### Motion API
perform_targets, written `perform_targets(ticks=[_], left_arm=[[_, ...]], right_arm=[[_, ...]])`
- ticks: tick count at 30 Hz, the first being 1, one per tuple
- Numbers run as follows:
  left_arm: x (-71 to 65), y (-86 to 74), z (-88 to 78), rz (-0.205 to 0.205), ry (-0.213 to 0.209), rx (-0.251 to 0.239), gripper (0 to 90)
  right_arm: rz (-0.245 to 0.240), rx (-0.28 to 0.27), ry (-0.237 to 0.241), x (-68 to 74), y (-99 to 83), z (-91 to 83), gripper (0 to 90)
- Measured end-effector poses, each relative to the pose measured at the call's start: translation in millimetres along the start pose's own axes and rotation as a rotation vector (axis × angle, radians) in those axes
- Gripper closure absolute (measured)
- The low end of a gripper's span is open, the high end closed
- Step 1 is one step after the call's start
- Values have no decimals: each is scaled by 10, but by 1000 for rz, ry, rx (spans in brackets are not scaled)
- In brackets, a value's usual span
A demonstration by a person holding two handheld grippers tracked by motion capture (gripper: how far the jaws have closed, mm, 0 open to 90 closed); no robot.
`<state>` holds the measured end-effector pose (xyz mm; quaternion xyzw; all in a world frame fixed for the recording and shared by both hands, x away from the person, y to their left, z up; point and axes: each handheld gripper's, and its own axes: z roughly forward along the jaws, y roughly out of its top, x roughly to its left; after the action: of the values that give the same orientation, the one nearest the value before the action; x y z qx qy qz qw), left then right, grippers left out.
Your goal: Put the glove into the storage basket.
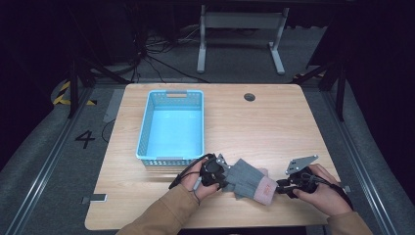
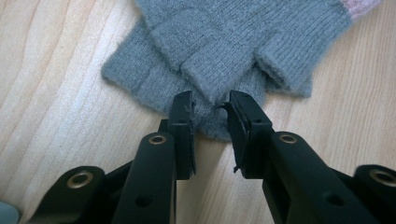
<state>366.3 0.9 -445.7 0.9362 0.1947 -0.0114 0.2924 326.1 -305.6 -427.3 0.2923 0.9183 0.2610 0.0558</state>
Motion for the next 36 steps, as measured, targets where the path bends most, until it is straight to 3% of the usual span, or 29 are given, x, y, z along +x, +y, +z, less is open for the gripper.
perform_targets(ticks=[5, 13, 17, 23, 36], left_arm=[[-24, 36, -1, 32, 30, 18, 790], [-19, 58, 11, -2, 18, 34, 750], [-52, 90, 16, 24, 42, 56, 772], [-77, 95, 4, 57, 52, 38, 877], [-157, 87, -107, 61, 35, 9, 888]], right_arm=[[-9, 3, -3, 11, 13, 9, 732], [-21, 7, -8, 26, 30, 29, 752], [-27, 11, -10, 35, 42, 39, 770], [-25, 11, -11, 40, 52, 42, 793], [5, -45, 0, 17, 60, -113, 849]])
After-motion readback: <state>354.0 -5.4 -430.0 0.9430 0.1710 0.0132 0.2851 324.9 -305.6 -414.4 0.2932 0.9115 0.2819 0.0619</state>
